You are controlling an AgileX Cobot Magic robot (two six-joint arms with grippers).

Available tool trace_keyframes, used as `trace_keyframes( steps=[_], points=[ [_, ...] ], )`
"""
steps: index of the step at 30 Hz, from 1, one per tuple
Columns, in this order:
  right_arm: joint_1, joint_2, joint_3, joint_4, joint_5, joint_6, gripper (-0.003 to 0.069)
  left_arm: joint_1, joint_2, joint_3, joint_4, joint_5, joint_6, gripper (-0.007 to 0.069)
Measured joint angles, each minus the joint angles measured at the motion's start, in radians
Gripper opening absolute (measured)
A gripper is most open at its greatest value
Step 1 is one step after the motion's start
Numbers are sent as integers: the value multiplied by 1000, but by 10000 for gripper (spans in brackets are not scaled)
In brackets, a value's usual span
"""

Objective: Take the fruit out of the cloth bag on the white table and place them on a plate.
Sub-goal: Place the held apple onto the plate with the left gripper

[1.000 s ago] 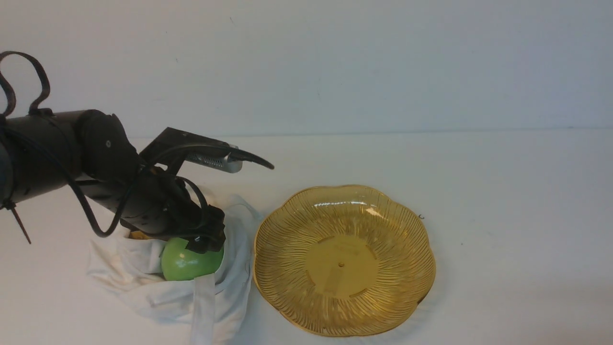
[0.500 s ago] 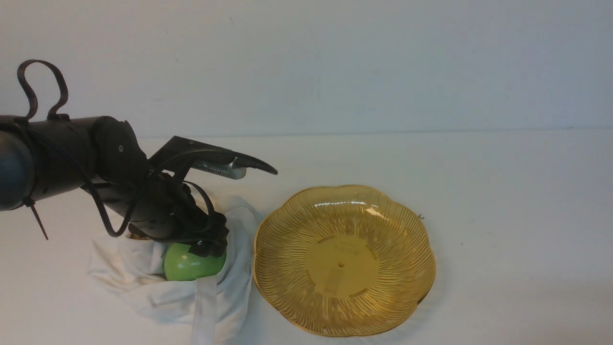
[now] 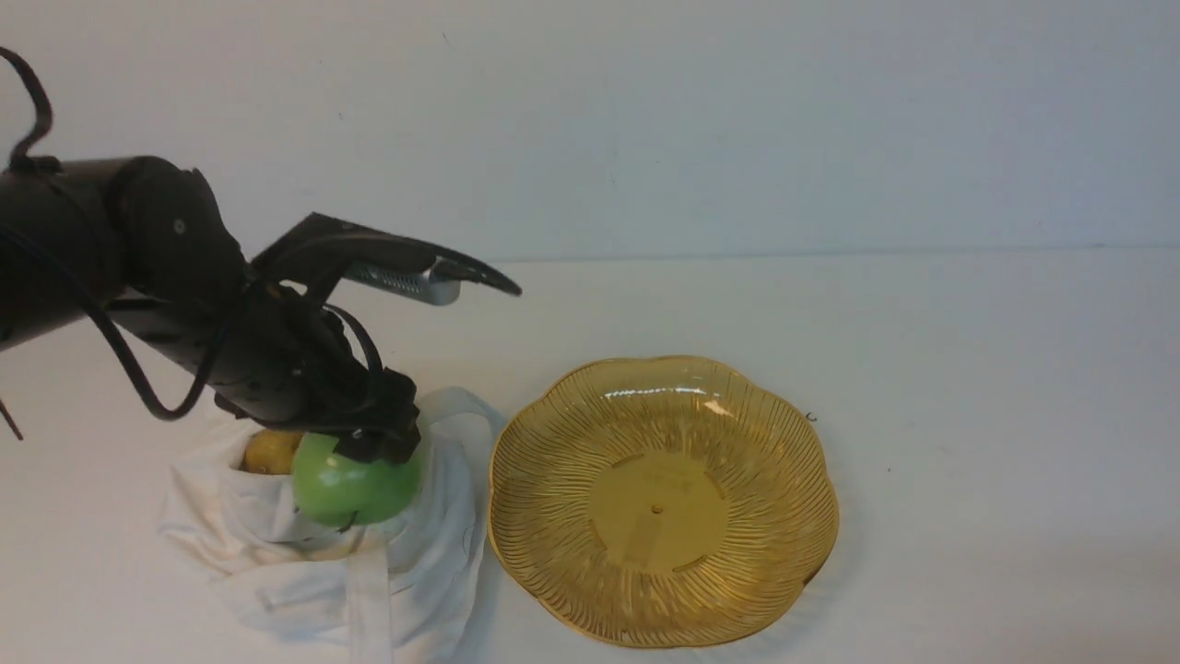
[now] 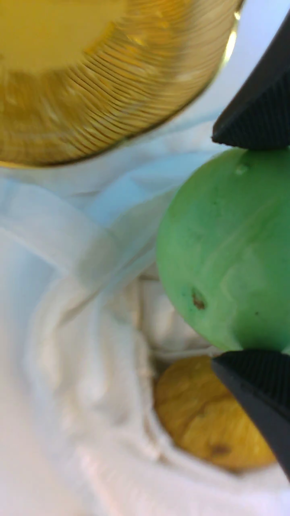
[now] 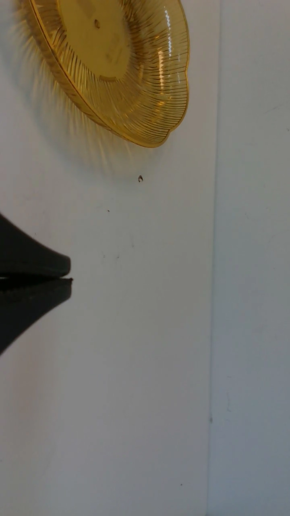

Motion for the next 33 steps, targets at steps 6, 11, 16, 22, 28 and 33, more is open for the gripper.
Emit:
trace_keyframes(
  steps=[6,11,16,22,28,33],
  points=[
    [0,0,0,0,0,0,-13,0,-84,-41,-42,42,2,580],
    [0,0,0,0,0,0,-13,-29,-121,-74,-132,49,8,580],
    [0,0,0,0,0,0,-13,-171,-97,-97,-216,-6,10,580],
    [0,0,0,0,0,0,-13,-269,35,-98,-225,-104,9,580],
    [0,0,0,0,0,0,-13,-301,178,-98,-256,-166,2,580],
    [0,0,0,0,0,0,-13,-301,232,-98,-277,-177,1,579]
  ],
)
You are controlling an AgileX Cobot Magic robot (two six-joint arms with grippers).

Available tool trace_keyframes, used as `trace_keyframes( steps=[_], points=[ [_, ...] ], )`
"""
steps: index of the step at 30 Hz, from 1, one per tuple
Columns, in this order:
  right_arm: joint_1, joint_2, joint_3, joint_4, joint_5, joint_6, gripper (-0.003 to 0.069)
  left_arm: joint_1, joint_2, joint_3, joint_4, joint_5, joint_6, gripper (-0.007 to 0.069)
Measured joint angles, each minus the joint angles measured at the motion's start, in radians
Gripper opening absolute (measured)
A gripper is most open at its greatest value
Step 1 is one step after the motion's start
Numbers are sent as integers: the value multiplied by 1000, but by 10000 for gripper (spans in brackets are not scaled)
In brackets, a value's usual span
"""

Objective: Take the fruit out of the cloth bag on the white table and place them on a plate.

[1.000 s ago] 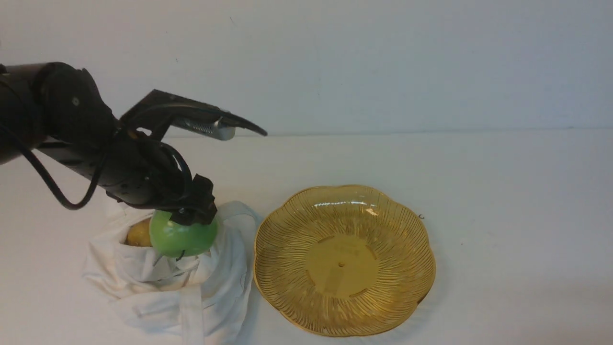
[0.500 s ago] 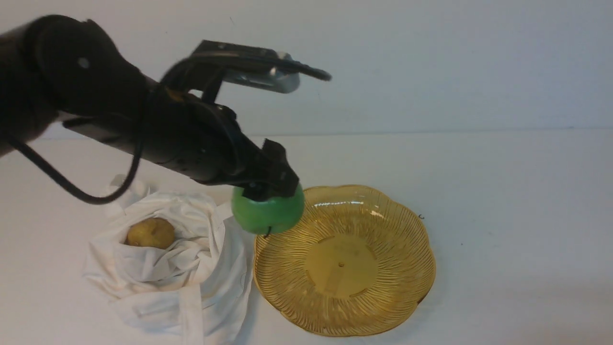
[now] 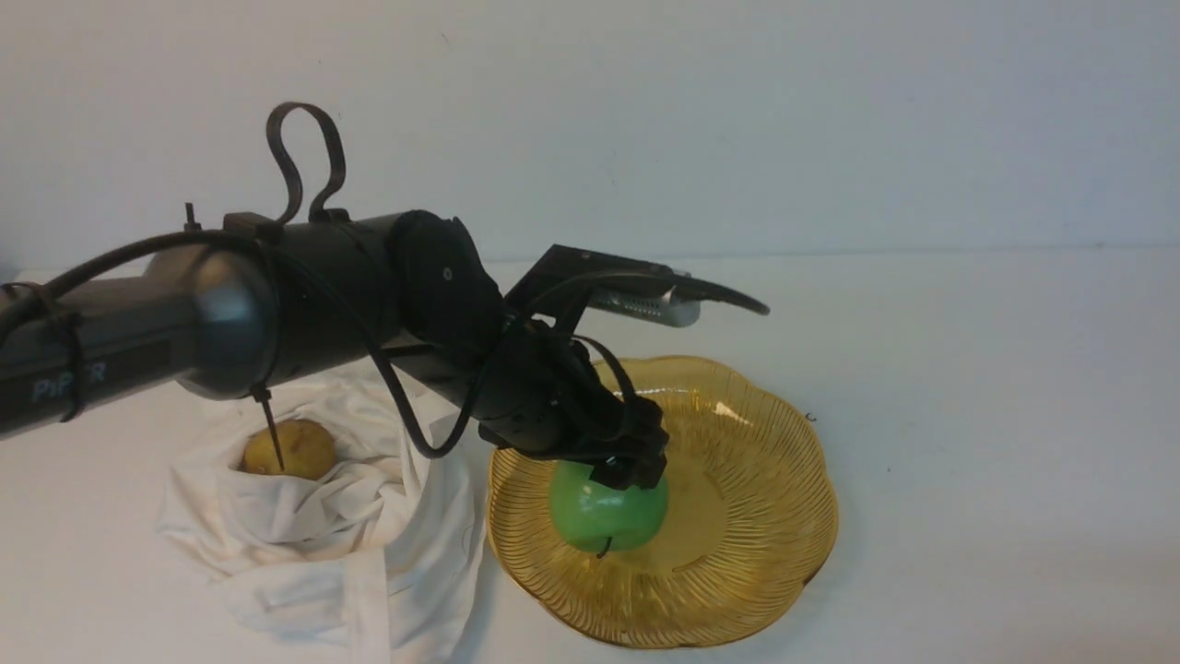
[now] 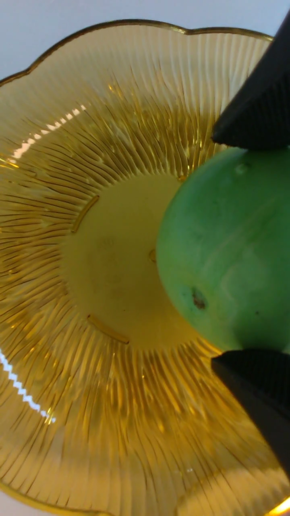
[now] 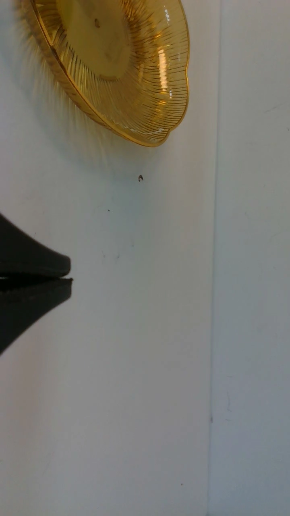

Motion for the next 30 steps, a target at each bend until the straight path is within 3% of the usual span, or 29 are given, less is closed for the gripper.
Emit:
trace_keyframes(
  steps=[8,15,18,20,23,26,30],
  points=[
    [0,0,0,0,0,0,-13,0,-8,0,-5,10,-1,677],
    [0,0,0,0,0,0,-13,0,-55,-34,10,43,-4,644],
    [0,0,0,0,0,0,-13,1,-108,-96,54,128,-52,503],
    [0,0,0,0,0,0,-13,1,-168,-135,109,174,-104,364],
    [0,0,0,0,0,0,-13,1,-309,-161,213,199,-202,90],
    [0,0,0,0,0,0,-13,1,-456,-153,299,190,-278,12],
    [0,0,0,0,0,0,-13,1,-626,-107,369,163,-346,-6]
  ],
)
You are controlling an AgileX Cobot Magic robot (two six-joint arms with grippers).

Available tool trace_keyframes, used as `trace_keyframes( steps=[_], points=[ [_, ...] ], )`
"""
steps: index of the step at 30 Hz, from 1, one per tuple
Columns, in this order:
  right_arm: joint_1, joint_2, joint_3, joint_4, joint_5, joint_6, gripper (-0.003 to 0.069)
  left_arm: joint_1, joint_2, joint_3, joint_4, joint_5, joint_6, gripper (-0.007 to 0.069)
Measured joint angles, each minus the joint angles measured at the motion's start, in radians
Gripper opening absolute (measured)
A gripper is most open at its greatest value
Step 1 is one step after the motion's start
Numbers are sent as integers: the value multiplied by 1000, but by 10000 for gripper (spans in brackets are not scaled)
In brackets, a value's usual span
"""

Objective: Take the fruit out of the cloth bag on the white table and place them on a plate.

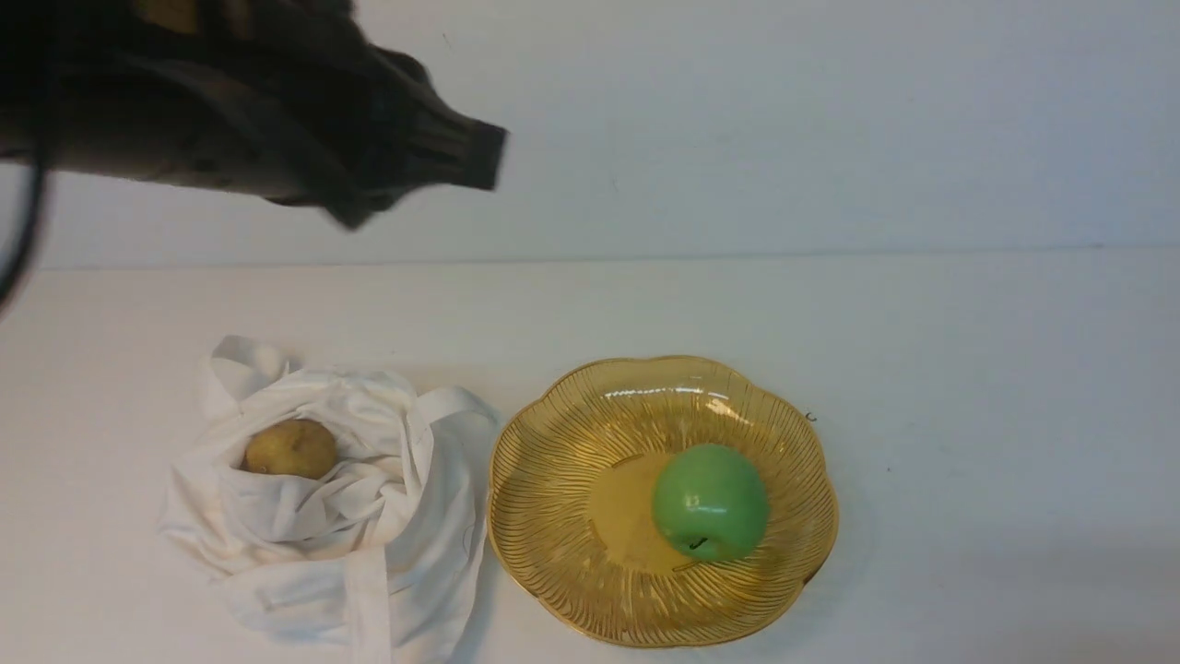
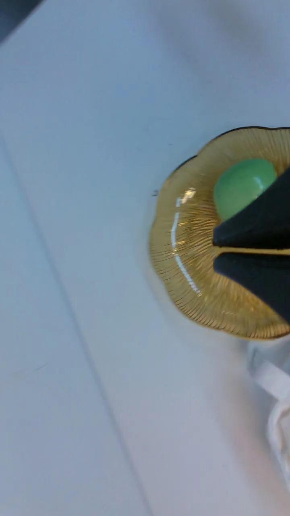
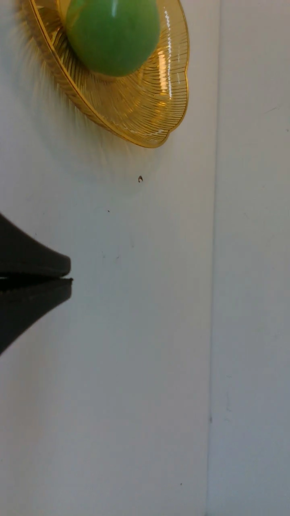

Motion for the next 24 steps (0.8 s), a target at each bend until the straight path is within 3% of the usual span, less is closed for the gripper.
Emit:
trace_keyframes(
  steps=[10,24],
  points=[
    [0,0,0,0,0,0,-13,0,-402,267,80,-48,-47,-8],
    [0,0,0,0,0,0,-13,0,-687,359,164,15,-52,-8]
  ],
)
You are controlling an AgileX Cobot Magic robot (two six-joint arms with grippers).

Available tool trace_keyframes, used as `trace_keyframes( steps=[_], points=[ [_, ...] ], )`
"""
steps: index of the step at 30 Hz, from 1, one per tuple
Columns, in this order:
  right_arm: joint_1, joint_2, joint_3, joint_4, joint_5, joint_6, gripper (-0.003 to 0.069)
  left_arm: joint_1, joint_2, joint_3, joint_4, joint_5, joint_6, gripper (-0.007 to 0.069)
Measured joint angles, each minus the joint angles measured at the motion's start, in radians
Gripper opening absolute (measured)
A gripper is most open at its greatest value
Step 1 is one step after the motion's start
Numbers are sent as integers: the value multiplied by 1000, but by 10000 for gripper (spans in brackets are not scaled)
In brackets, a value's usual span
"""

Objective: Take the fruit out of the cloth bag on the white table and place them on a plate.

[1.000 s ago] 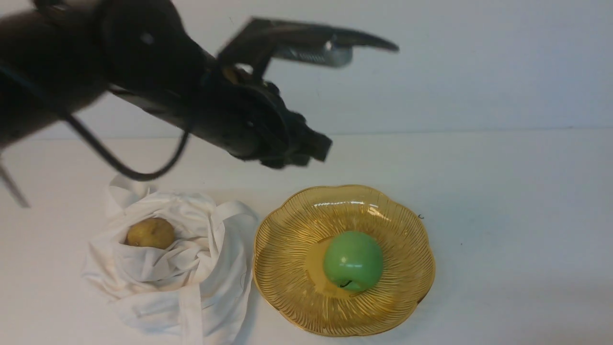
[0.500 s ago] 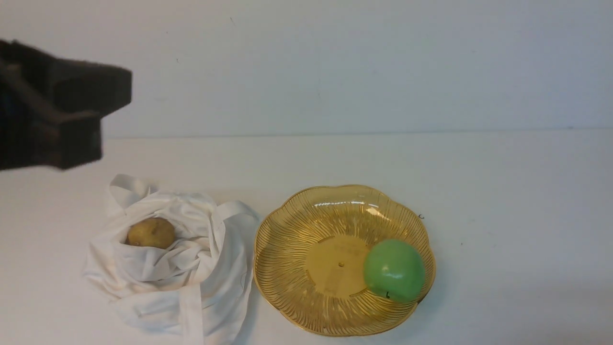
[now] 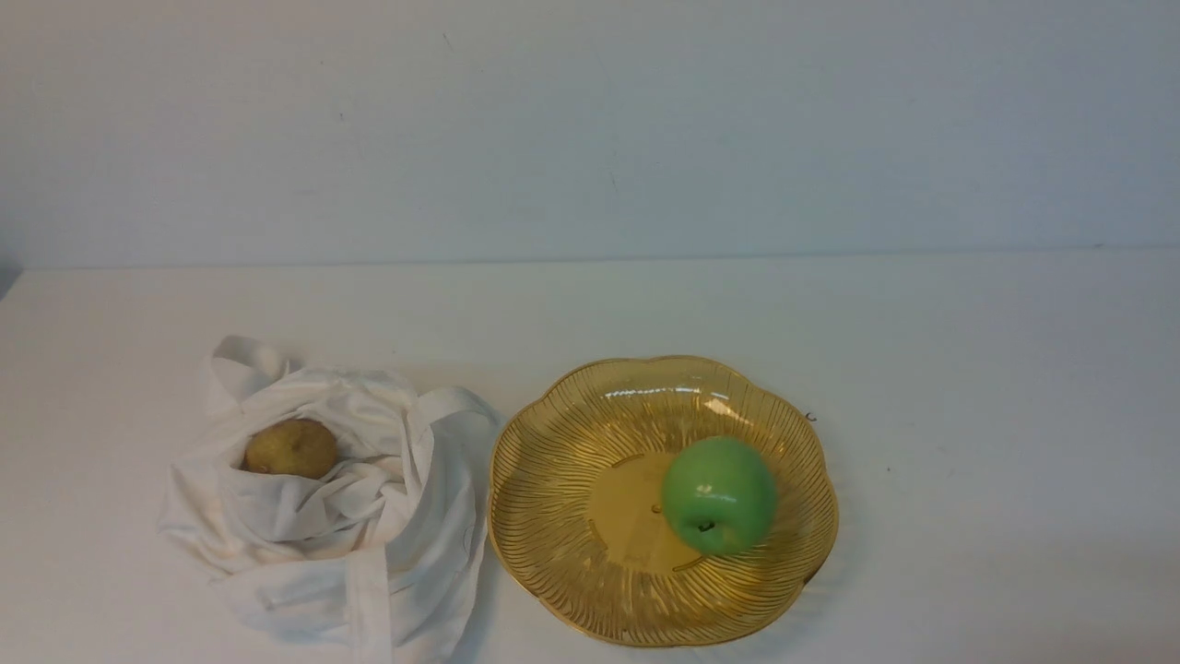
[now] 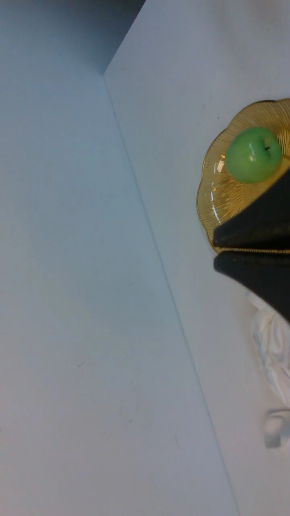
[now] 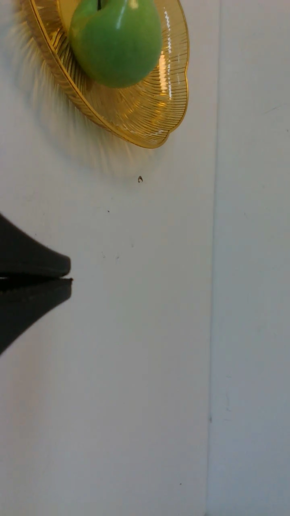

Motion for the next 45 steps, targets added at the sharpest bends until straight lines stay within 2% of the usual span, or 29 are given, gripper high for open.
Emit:
trace_keyframes(
  steps=[4,8,12,13,15,21,26,32,39,45],
  points=[
    [0,0,0,0,0,0,-13,0,-85,133,55,-12,-32,-8],
    [0,0,0,0,0,0,-13,32,-189,311,69,-87,-32,-8],
    [0,0,0,0,0,0,-13,146,-329,578,68,-279,-25,-8],
    [0,0,0,0,0,0,-13,153,-335,590,68,-288,-23,-8],
    [0,0,0,0,0,0,-13,235,-417,732,51,-373,-6,-8],
    [0,0,0,0,0,0,-13,374,-500,919,-3,-401,7,-8],
    [0,0,0,0,0,0,-13,417,-500,984,-11,-402,15,-8],
    [0,0,0,0,0,0,-13,455,-500,995,-74,-404,77,-8],
    [0,0,0,0,0,0,-13,459,-500,995,-82,-404,164,-8],
    [0,0,0,0,0,0,-13,459,-500,995,-82,-404,171,-8]
  ],
)
